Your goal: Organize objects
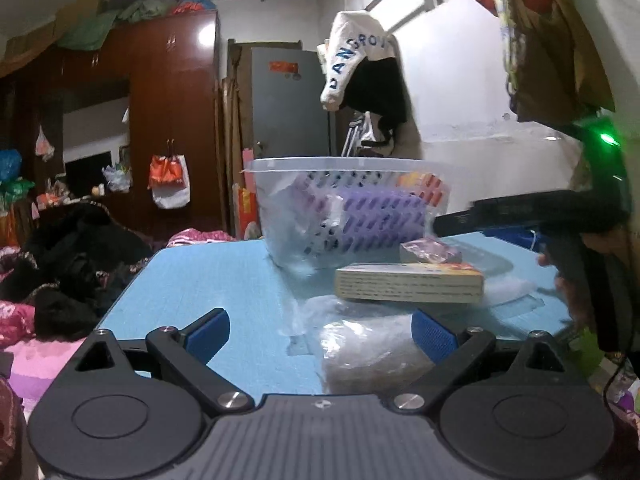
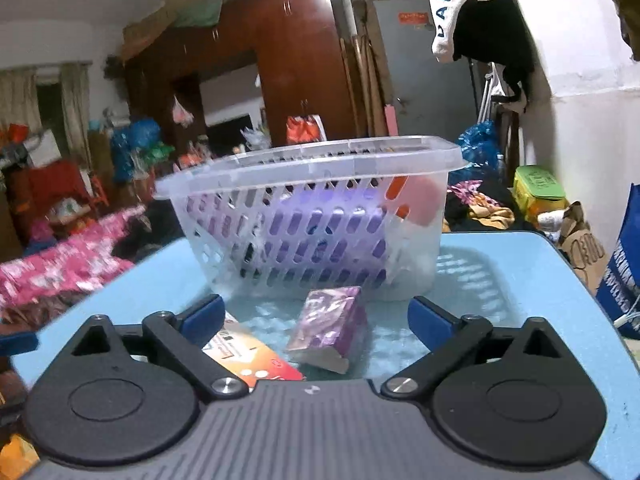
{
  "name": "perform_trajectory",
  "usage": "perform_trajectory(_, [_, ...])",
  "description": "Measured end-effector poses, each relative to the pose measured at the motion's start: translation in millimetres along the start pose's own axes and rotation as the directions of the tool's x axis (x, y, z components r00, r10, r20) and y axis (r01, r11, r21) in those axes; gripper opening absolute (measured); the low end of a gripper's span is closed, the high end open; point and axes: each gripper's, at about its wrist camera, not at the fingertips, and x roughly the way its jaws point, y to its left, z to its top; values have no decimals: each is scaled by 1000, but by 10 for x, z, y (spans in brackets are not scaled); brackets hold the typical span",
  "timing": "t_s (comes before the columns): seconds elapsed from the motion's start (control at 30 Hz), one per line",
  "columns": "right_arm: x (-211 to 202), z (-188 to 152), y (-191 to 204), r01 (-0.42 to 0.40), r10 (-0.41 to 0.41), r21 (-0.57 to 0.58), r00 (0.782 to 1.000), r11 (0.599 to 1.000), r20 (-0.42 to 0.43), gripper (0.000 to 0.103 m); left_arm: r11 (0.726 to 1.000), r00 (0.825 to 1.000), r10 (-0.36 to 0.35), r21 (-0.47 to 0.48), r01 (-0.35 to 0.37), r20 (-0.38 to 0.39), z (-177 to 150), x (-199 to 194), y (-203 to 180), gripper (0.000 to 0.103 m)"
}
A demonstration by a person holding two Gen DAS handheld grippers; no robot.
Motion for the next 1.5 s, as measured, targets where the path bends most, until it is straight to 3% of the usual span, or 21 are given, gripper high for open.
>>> perform_trajectory(0.2, [131, -104, 19, -45, 48, 27, 996, 999, -82, 90, 1000, 997, -27, 10, 28, -72, -233, 248, -108, 99])
perform_trajectory(0.33, [198, -112, -13, -49, 53, 31, 991, 998, -123, 75, 1000, 999, -18, -11, 18, -48, -240, 259, -56, 94])
perform_trajectory(0.47, [233, -108, 16, -58, 59, 12, 987, 998, -147, 70, 1000, 999, -24, -8, 24, -39, -243, 257, -42, 83])
perform_trajectory(0.57, [238, -75, 19, -55, 56, 11, 986, 998, -157, 59, 999, 999, -33, -13, 33, -33, -246, 259, -30, 82])
perform_trajectory(0.8, [204, -73, -9, -14, 15, 12, 990, 1000, -138, 60, 998, 998, -56, -4, 56, -19, -185, 237, -31, 81])
perform_trajectory(1.07, [382, -13, 41, -28, 26, -9, 981, 1000, -191, 60, 996, 996, -91, 11, 91, -10, -100, 207, -13, 81])
perform_trajectory(1.1, [430, -4, 37, -30, 28, -8, 978, 1000, -204, 59, 996, 996, -92, 14, 93, -8, -92, 201, -15, 81])
perform_trajectory(1.13, [477, -2, 40, -30, 27, -11, 974, 999, -224, 49, 995, 996, -94, 16, 94, -6, -88, 193, -17, 81])
perform_trajectory(1.17, [509, -4, 43, -32, 27, -17, 971, 999, -238, 50, 995, 996, -94, 17, 94, -5, -80, 187, -18, 81])
perform_trajectory(1.5, [169, 73, -16, -13, 10, -31, 994, 999, -108, 49, 996, 996, -92, 22, 92, 8, -25, 143, 5, 81])
